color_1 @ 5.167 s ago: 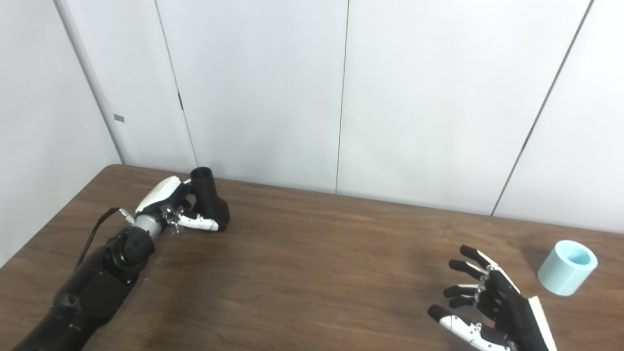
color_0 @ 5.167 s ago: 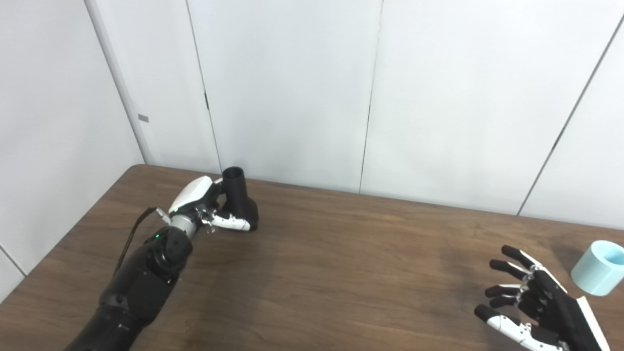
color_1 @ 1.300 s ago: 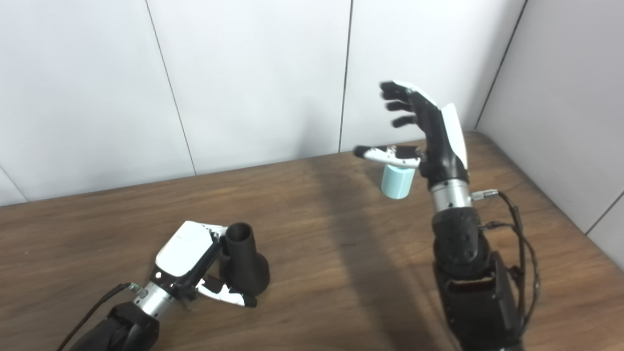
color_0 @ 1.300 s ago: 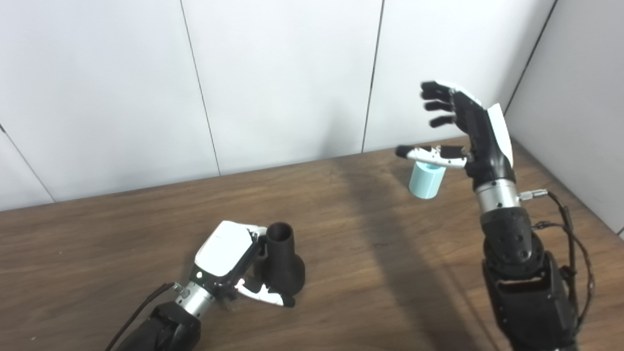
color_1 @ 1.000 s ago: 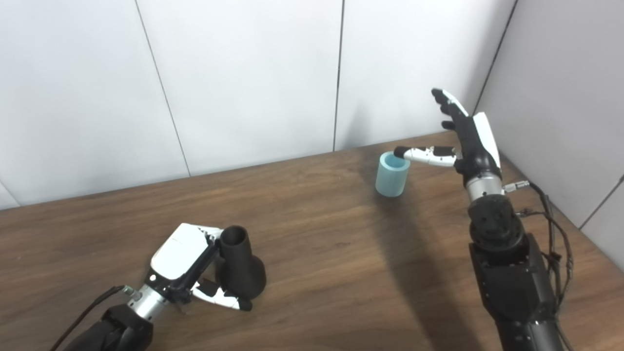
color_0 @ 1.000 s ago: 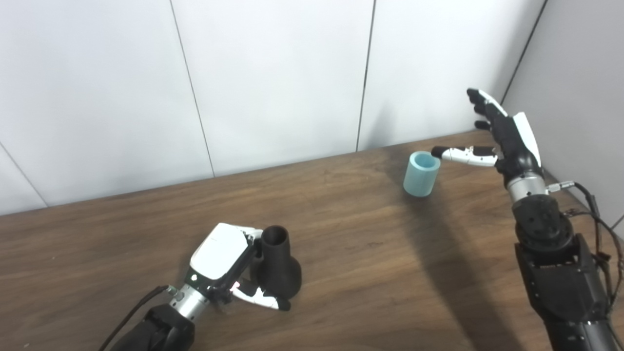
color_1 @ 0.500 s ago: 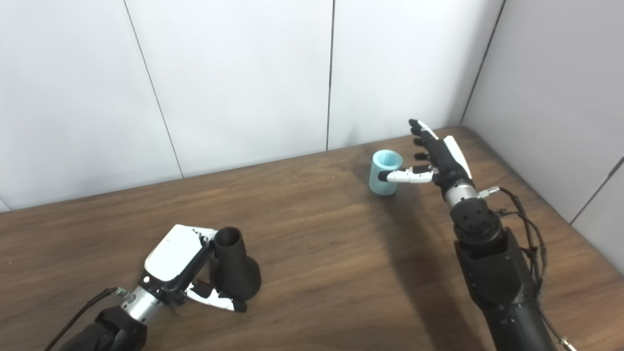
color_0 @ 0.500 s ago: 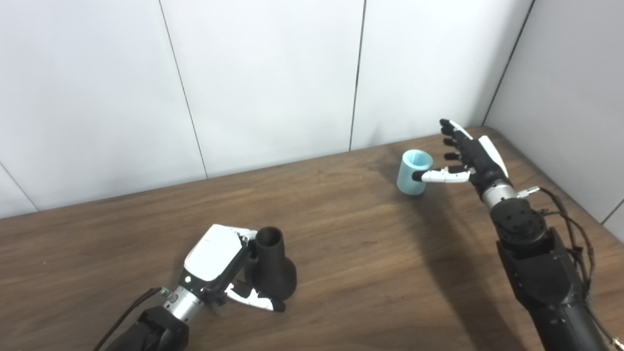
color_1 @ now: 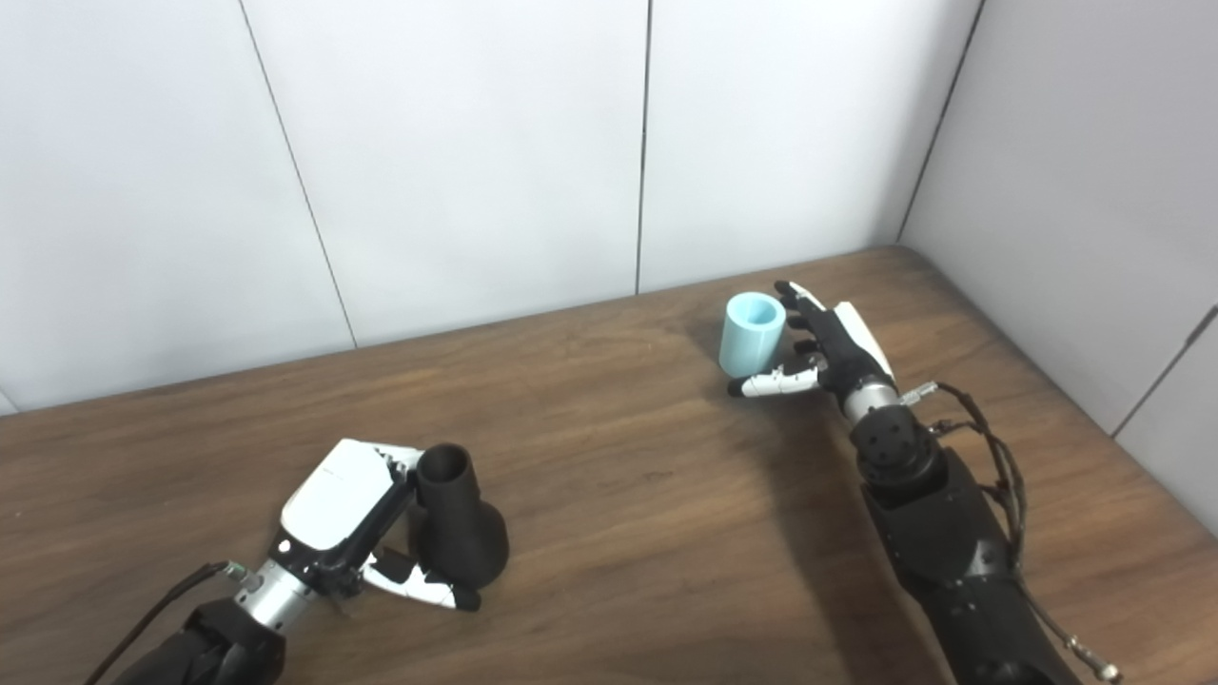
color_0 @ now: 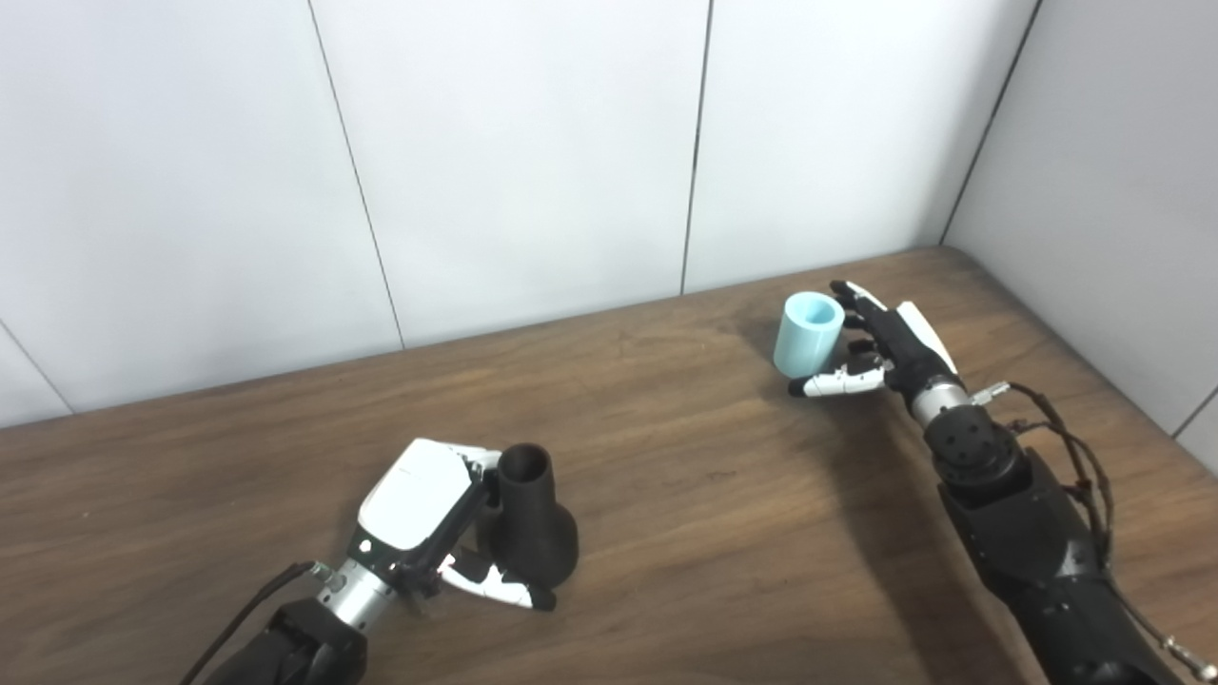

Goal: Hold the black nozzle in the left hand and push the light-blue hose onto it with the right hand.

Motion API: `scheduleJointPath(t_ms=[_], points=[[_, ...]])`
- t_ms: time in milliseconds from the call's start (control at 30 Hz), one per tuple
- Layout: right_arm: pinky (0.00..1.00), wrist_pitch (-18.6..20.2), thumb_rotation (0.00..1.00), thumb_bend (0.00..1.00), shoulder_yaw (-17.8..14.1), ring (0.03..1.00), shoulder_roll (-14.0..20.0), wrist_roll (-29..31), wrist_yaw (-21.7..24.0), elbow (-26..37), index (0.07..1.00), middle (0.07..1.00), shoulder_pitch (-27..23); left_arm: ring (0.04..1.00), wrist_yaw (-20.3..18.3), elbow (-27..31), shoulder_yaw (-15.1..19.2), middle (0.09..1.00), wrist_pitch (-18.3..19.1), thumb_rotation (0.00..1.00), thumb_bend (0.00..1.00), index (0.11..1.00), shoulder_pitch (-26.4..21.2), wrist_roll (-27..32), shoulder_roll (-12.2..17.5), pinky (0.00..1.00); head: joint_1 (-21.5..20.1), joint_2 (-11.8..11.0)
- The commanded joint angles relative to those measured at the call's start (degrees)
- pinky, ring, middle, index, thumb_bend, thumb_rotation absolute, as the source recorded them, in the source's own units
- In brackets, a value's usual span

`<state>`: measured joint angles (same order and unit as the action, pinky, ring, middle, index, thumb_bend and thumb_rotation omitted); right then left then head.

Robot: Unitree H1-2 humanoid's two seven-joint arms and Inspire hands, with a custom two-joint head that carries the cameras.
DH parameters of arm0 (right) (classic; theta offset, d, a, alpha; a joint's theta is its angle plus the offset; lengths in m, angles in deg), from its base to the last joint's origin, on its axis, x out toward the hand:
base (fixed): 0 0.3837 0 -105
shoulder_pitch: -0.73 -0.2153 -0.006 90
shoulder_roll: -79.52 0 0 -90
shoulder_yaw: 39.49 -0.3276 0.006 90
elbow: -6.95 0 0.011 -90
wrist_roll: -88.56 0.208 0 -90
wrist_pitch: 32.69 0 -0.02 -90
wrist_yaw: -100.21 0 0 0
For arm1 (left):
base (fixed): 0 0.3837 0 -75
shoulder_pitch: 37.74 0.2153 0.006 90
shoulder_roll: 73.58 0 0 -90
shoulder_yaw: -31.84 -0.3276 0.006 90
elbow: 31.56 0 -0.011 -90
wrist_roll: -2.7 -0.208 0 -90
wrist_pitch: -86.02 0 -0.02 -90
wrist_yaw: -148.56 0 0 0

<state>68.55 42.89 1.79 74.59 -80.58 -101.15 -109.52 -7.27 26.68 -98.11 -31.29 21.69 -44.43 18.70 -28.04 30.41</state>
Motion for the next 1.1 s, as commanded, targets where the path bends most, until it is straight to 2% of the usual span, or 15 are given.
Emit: scheduleJointPath(t_ms=[0,233,400,467,633,967,1067], points=[[0.79,-2.7,0.10,0.85,-0.7,0.880,0.9,0.4,-1.9,0.1,0.932,0.915,-2.8,0.406,-1.6,-5.7,-1.5,0.452,0.4,0.00,0.50,0.521,7.8,0.2,2.8,0.35,0.0,0.0],[0.76,-5.6,0.08,0.85,-1.0,0.859,-0.3,1.5,-4.5,-3.7,0.906,0.887,-3.5,0.404,-1.0,-5.9,-2.0,0.451,0.4,0.00,0.50,0.522,7.8,0.1,2.9,0.35,0.1,0.2],[0.74,-5.1,0.08,0.83,-0.7,0.844,-1.5,1.9,-5.7,-3.8,0.904,0.881,-3.9,0.414,-1.9,-5.8,-1.8,0.456,0.4,0.00,0.50,0.519,7.8,0.3,2.9,0.36,0.3,0.4],[0.73,-4.5,0.09,0.83,-0.4,0.828,-1.9,1.6,-5.9,-3.5,0.898,0.871,-4.0,0.408,-2.0,-5.9,-1.8,0.451,0.4,0.00,0.50,0.519,7.8,0.3,2.9,0.35,0.3,0.5],[0.71,-6.6,0.07,0.82,0.4,0.821,-2.4,2.7,-4.8,-3.6,0.893,0.859,-4.6,0.400,-1.0,-5.9,-1.9,0.448,0.4,0.00,0.50,0.520,7.6,0.5,2.9,0.34,0.5,0.9],[0.71,-4.7,0.01,0.80,3.7,0.742,-1.6,1.0,-3.2,-2.8,0.768,0.764,-5.7,0.407,-1.8,-6.0,-0.8,0.458,0.4,0.00,0.50,0.517,7.7,0.3,2.5,0.35,1.5,1.6],[0.60,-6.1,0.00,0.78,4.2,0.643,-1.6,-0.2,-4.8,-4.1,0.720,0.695,-6.1,0.399,-1.6,-6.0,-1.0,0.453,0.4,0.00,0.50,0.521,7.6,0.3,2.6,0.33,2.1,2.0]])
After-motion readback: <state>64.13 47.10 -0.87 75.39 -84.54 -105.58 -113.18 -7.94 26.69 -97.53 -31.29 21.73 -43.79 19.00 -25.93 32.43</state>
